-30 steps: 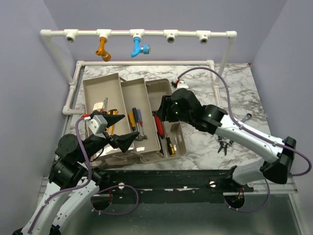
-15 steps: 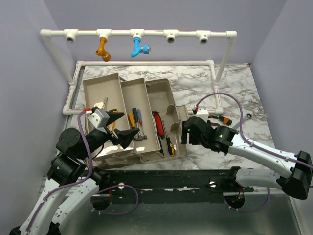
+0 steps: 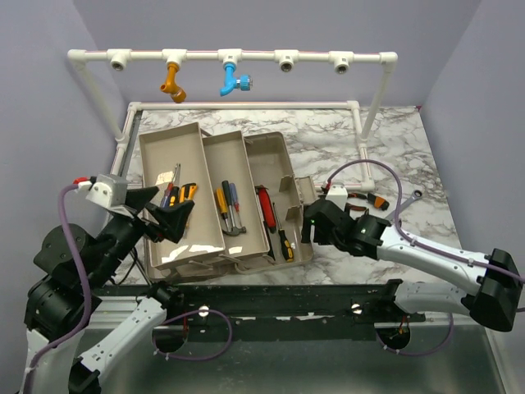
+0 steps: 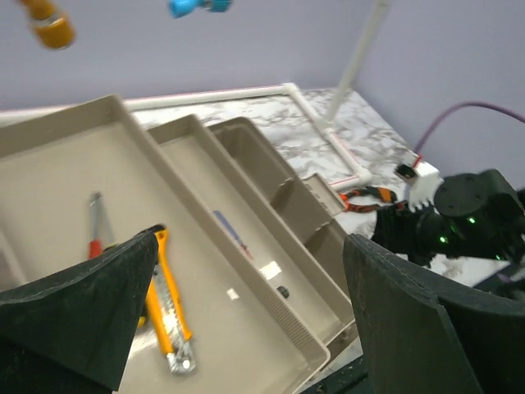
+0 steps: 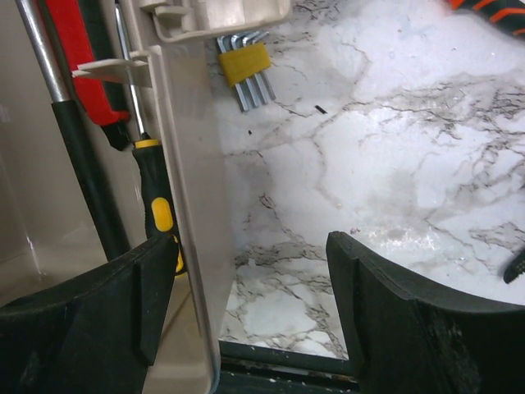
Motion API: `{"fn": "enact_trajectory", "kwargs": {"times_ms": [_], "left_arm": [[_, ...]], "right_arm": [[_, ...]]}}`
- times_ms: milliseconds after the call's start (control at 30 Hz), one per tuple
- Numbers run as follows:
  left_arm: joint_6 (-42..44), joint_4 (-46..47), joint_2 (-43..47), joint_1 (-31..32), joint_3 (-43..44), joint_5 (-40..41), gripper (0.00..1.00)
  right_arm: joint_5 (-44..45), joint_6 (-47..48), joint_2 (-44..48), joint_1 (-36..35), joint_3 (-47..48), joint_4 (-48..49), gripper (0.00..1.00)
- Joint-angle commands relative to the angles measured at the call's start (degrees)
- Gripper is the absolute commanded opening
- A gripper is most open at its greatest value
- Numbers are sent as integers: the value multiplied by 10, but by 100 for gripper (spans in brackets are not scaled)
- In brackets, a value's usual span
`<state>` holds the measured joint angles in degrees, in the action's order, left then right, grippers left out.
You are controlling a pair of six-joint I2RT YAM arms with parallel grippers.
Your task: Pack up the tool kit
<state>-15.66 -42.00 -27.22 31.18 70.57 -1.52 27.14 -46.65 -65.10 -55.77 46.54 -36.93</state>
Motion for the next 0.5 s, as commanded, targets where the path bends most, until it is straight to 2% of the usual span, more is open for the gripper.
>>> {"fn": "enact_trajectory", "kwargs": {"times_ms": [0, 100, 267, 333, 467], "left_arm": [[-76, -158, -27, -2, 61, 216, 99], [-102, -183, -29, -2, 68, 256, 98], [-113, -193, -26, -3, 65, 277, 98], [-109, -194, -17, -3, 66, 286, 98], [-101, -210, -6, -2, 80, 328, 99]], "right_arm": [[9, 12, -31, 2, 7, 54, 78], [11, 17, -63, 7, 17, 74, 74], [2, 13, -105, 18, 17, 110, 53], [-5, 10, -108, 25, 9, 119, 41], [-1, 5, -89, 53, -8, 106, 6]]}}
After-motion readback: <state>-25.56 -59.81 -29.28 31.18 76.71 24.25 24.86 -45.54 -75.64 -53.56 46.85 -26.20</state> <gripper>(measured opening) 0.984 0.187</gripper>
